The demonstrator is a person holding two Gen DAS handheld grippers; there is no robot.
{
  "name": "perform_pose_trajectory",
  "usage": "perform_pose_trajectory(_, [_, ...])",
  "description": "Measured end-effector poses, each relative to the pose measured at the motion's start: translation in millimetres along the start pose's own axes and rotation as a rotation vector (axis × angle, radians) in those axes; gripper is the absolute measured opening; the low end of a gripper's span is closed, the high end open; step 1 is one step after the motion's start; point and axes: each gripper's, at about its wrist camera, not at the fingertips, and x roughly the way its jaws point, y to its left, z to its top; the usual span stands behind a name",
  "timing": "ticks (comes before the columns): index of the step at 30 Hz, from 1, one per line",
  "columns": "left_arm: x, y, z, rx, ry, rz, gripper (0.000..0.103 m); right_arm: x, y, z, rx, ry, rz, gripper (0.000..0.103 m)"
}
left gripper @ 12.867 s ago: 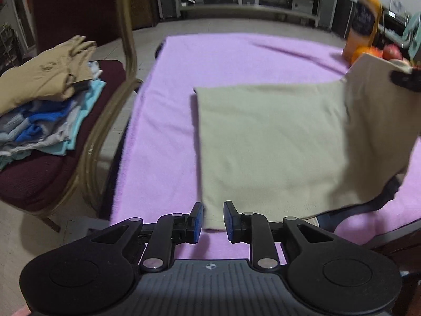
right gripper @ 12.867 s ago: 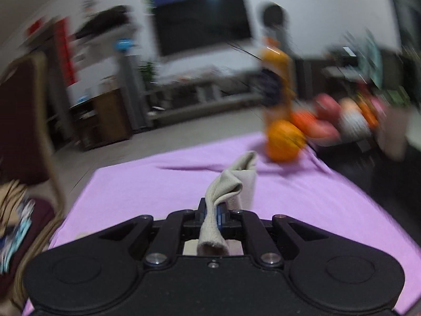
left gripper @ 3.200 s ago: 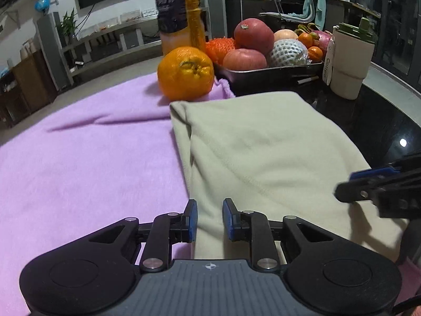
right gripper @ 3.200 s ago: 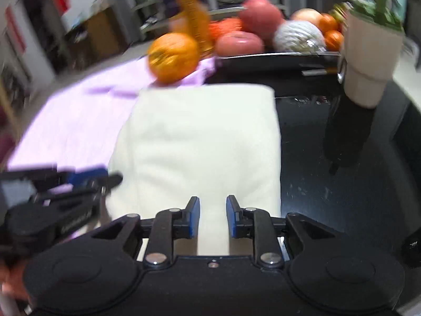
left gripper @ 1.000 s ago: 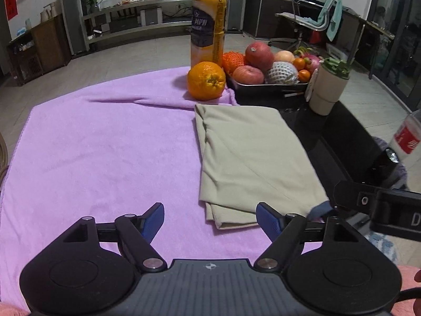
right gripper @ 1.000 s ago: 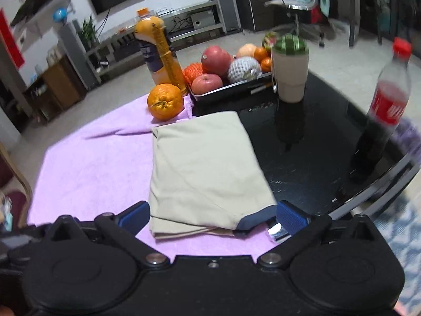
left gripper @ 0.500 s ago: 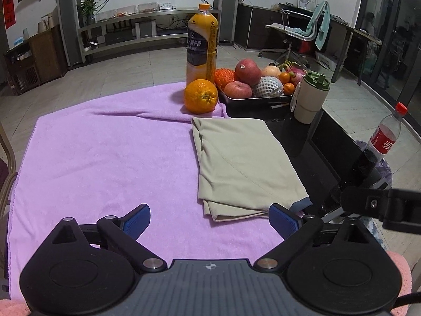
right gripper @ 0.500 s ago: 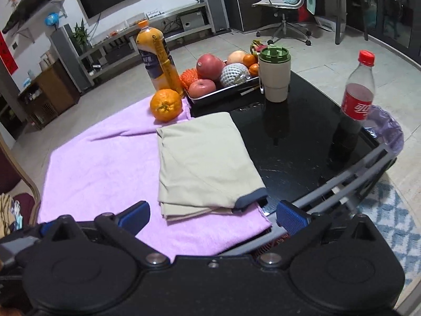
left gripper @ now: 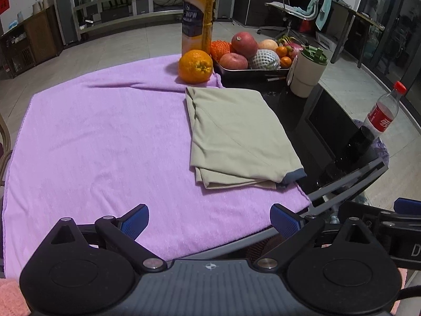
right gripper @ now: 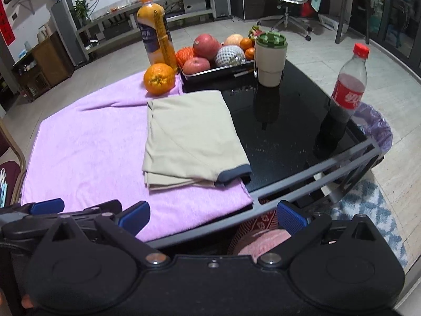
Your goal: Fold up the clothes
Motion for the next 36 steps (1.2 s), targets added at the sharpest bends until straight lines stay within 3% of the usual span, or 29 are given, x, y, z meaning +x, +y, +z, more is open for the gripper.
perform_pose_trajectory(17, [-18, -4, 2, 0.019, -0.088, 0.017, 0.098, -15, -3, 2, -0.012, -0.038, -0.003, 0.103])
perform_pose_trajectory(36, [-8, -11, 0, 0.031, -0.068, 0.032, 0.098, -4, -11, -2, 0.004, -0.017, -0.002, 0.103])
